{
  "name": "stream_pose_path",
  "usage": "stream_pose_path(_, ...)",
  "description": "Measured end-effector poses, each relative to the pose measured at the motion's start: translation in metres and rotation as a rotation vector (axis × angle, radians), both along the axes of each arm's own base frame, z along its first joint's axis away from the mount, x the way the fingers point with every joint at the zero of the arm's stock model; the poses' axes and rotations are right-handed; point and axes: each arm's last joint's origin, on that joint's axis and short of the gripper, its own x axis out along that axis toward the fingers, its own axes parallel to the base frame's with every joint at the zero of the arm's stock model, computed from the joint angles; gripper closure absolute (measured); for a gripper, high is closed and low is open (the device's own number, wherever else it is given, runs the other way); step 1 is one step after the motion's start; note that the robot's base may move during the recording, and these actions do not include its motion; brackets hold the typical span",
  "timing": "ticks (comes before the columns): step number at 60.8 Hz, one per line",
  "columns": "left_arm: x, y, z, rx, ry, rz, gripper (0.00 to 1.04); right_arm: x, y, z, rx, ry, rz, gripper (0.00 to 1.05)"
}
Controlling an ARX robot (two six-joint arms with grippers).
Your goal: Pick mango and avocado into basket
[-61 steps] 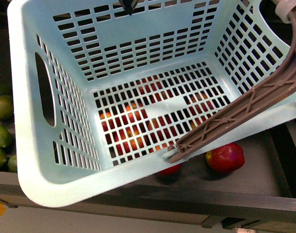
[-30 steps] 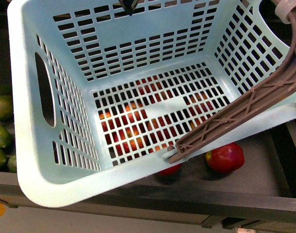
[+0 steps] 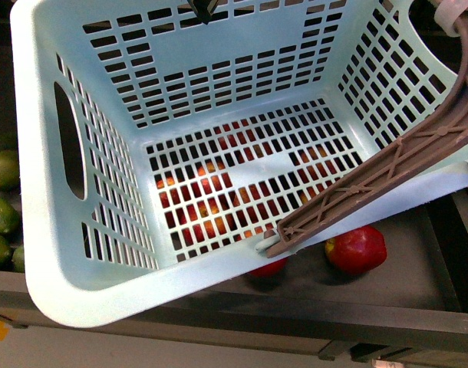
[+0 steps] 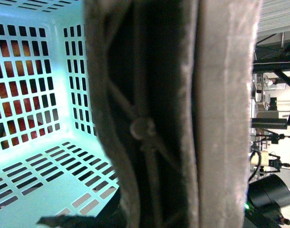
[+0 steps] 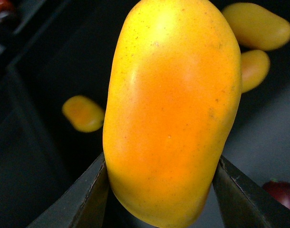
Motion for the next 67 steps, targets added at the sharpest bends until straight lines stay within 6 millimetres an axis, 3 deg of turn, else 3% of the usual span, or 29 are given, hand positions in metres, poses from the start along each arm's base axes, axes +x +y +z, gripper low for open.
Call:
stream_pose_path(9,0.0,0.0,0.0,0.0,0.0,0.0,0.91,-0.007,0.045,0.025,-0.051,-0.047,0.12,0.51)
stream_pose_path(18,0.0,0.0,0.0,0.0,0.0,-0.001,0.91,-0.007,0.114,0.051,-0.096,-0.124,0.3,0.51)
stream_pose_path(32,0.0,0.0,0.0,0.0,0.0,0.0,0.91,0.01,0.193,0.056,-0.093,-0.148,0.478,0.51)
stream_pose_path(50,0.0,0.0,0.0,0.0,0.0,0.0,0.91,0.018,0.253,0.052,-0.11,-0.146,0.606,0.5)
stream_pose_path(54,0.0,0.0,0.0,0.0,0.0,0.0,0.91,0.022,0.261,0.045,-0.114,-0.126,0.614,0.35)
stream_pose_path(67,0.0,0.0,0.0,0.003,0.0,0.006,0.91,0.021,0.255,0.051,-0.109,-0.142,0.55,0.07)
